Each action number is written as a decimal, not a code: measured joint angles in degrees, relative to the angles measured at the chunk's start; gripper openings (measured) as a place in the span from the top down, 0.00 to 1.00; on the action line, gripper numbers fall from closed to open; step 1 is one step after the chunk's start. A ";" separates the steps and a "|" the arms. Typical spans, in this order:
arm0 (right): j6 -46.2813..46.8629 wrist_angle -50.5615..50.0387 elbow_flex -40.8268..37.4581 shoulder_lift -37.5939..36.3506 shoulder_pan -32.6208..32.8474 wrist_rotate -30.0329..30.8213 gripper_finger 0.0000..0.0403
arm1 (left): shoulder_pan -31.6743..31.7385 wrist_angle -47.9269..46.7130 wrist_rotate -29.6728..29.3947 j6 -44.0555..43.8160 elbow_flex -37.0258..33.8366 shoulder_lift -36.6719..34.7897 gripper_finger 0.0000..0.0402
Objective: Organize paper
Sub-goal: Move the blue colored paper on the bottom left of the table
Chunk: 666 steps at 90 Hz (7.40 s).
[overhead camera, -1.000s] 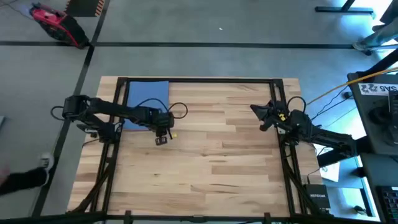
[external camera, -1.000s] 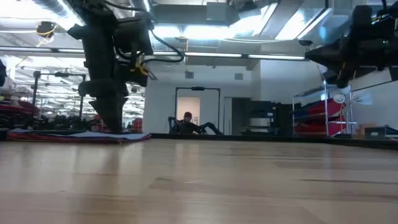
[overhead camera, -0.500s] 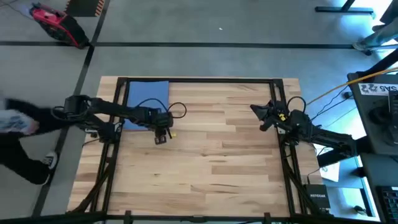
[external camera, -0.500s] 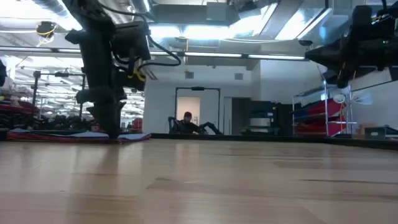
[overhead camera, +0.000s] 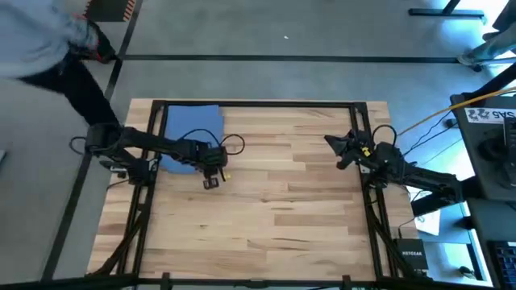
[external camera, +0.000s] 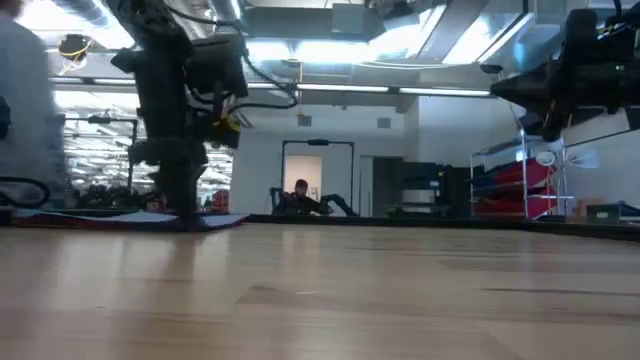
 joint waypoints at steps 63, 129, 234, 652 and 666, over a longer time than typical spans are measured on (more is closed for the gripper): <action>-1.58 1.62 0.00 0.02 0.02 9.77 1.00 | 2.59 16.52 14.91 -7.27 8.36 0.26 0.88; -0.80 11.04 4.17 4.94 0.02 -7.07 1.00 | 5.33 17.06 15.52 2.83 8.29 11.85 1.00; -16.28 -20.10 42.46 33.73 0.02 -9.09 1.00 | 7.43 10.23 15.13 3.04 39.66 27.77 1.00; -17.34 -35.17 66.09 79.90 5.90 -13.42 1.00 | 12.43 32.38 20.52 -2.10 -6.64 -10.83 1.00; -18.83 -36.14 66.45 71.74 5.90 -14.49 1.00 | 11.55 39.65 22.72 -1.88 -5.38 -4.65 1.00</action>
